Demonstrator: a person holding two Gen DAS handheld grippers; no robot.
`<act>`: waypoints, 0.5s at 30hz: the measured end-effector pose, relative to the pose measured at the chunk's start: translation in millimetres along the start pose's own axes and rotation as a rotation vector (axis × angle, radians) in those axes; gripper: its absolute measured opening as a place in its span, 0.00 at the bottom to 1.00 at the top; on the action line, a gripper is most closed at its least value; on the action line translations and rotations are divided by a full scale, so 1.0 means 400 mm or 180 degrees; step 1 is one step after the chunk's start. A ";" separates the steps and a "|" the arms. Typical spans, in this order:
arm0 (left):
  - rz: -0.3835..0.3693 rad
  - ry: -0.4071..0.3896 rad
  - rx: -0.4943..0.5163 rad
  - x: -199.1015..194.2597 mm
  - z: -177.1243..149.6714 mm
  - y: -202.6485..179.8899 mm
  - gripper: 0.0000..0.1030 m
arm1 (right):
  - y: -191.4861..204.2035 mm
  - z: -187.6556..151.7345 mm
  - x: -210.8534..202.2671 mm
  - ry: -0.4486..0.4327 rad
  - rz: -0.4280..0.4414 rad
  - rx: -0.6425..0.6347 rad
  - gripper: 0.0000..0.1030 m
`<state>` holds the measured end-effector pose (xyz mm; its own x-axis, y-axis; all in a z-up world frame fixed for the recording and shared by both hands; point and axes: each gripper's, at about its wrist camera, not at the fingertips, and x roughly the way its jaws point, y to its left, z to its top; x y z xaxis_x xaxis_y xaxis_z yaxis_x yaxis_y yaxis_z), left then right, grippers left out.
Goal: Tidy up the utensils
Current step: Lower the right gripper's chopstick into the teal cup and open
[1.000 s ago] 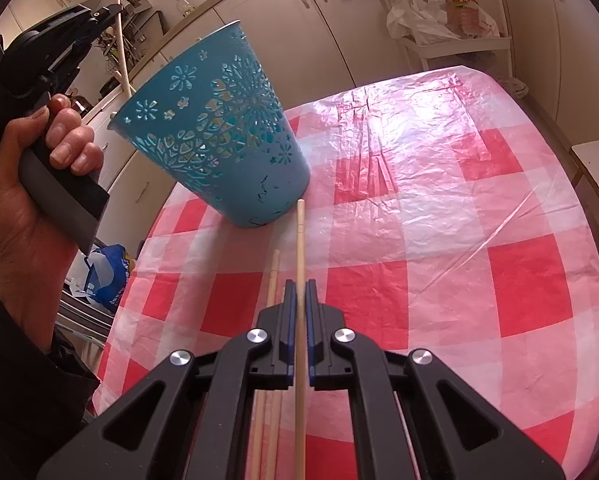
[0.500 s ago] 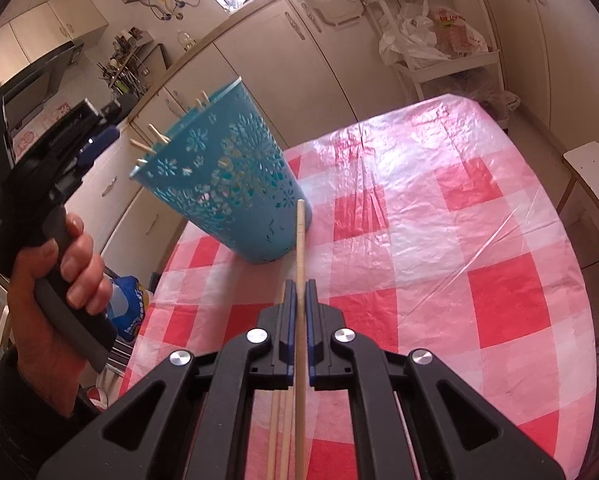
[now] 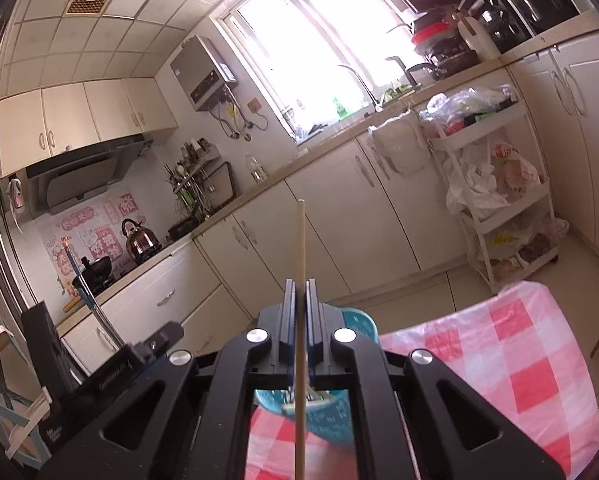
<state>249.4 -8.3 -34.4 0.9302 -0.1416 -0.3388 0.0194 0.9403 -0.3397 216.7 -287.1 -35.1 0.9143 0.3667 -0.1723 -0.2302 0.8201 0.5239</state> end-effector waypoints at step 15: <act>-0.0026 0.0067 -0.0157 0.007 0.026 0.041 0.73 | 0.007 -0.016 0.228 -0.0233 -0.0189 -0.0274 0.05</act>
<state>256.2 10.1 -31.7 0.9221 -0.1561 -0.3540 0.0084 0.9228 -0.3851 297.4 -248.5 -54.8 0.9482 0.2860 -0.1379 -0.1999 0.8752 0.4406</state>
